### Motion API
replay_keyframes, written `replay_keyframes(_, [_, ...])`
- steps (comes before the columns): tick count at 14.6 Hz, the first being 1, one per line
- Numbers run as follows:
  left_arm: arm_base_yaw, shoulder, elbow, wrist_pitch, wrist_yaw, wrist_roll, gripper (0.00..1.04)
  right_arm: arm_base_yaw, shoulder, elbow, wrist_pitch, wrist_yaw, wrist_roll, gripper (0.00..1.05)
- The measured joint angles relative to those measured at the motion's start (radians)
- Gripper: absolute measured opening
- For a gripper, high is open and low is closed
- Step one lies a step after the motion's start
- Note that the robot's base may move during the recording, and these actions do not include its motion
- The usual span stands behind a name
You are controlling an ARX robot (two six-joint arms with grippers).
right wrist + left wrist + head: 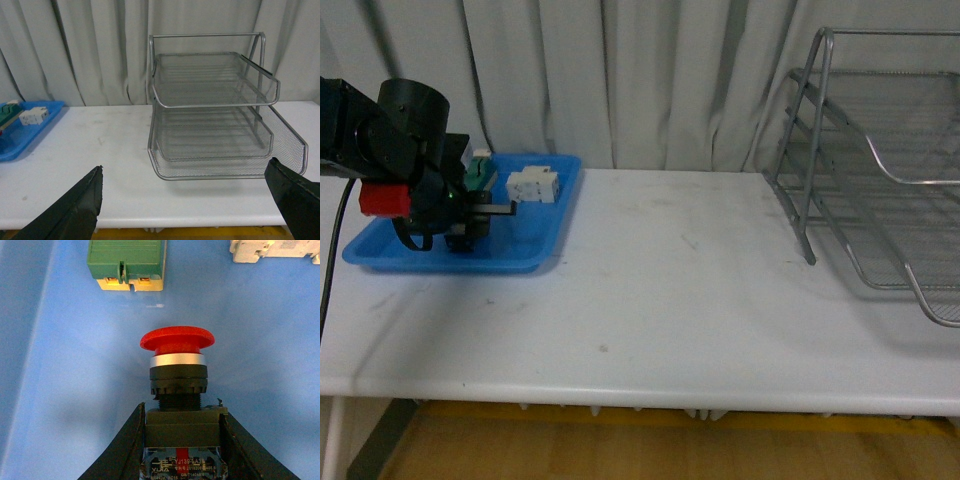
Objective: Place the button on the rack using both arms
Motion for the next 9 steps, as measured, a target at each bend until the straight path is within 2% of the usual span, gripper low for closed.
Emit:
replay_keyframes(2, [0.002,-0.061,-0.056,0.019,0.022,0.0,0.36,0.0,0.0,0.0,0.0,0.0,0.0,0.98])
replay_keyframes(3, [0.002,-0.229,-0.148,0.055,0.095,0.0,0.36,0.0,0.0,0.0,0.0,0.0,0.0,0.98])
replay_keyframes(6, [-0.028,-0.439,-0.299,0.078,0.211,-0.001,0.36,0.0,0.0,0.0,0.0,0.0,0.0,0.98])
replay_keyframes(7, [-0.055,-0.491,-0.335,0.077,0.238,-0.001,0.36,0.0,0.0,0.0,0.0,0.0,0.0,0.98])
replay_keyframes(9, [-0.163,-0.604,-0.406,0.062,0.279,0.0,0.36,0.0,0.0,0.0,0.0,0.0,0.0,0.98])
